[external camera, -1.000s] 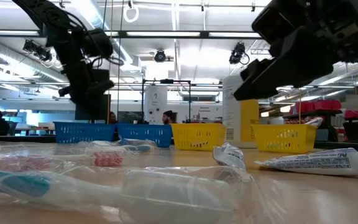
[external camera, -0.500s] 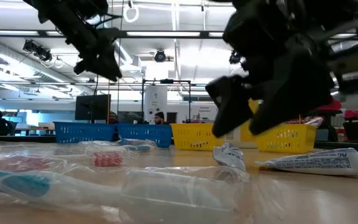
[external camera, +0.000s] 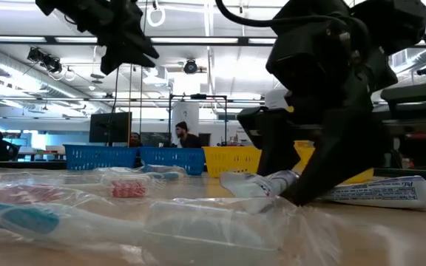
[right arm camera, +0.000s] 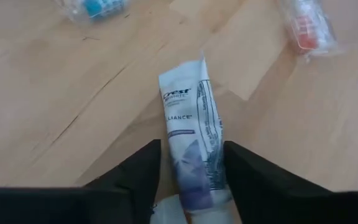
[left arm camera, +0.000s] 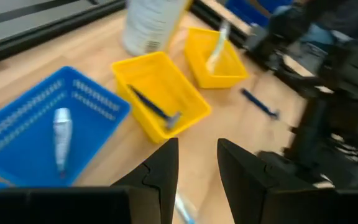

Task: Pick & Place Travel size toiletries
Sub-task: Put the white toothpaste into the right blue bin

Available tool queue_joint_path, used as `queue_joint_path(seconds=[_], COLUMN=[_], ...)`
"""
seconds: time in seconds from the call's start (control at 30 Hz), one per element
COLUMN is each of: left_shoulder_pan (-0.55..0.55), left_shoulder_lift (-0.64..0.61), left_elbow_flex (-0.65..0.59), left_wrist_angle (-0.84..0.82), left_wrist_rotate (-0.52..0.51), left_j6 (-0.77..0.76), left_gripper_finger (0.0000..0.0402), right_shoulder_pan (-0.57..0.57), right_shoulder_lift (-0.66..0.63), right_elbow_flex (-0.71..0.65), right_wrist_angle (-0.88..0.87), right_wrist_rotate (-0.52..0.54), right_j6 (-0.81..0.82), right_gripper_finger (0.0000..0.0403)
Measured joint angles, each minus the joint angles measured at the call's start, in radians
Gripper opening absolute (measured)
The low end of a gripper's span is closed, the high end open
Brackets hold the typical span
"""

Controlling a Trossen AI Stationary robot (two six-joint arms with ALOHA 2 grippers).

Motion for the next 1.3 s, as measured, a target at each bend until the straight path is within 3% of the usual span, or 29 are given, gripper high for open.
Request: queue_joint_path(seconds=[0.23, 0.47, 0.6, 0.9, 1.0, 1.3], left_shoulder_pan=[-0.113, -0.223, -0.270, -0.292, -0.291, -0.291], left_shoulder_lift=[0.000, 0.045, 0.111, 0.308, 0.361, 0.430], left_elbow_flex=[0.000, -0.011, -0.013, -0.012, -0.014, -0.013], left_wrist_angle=[0.015, 0.064, 0.110, 0.156, 0.180, 0.300], left_wrist_rotate=[-0.018, -0.085, -0.152, -0.169, -0.174, -0.150], left_j6=[-0.029, -0.053, -0.180, -0.372, -0.399, -0.346], left_gripper_finger=[0.0118, 0.0118, 0.0118, 0.0118, 0.0118, 0.0118], right_shoulder_pan=[-0.016, -0.030, -0.029, -0.032, -0.033, -0.063], right_shoulder_lift=[0.002, -0.012, -0.028, -0.062, -0.068, -0.069], right_elbow_flex=[0.000, -0.002, -0.002, -0.002, -0.001, -0.002], right_wrist_angle=[0.011, 0.055, 0.053, 0.133, 0.174, 0.217], right_wrist_rotate=[0.015, 0.057, 0.208, 0.843, 0.920, 0.924], right_j6=[0.028, 0.092, 0.037, -0.074, -0.107, -0.131], right_gripper_finger=[0.0119, 0.0092, 0.0089, 0.0095, 0.0090, 0.0093])
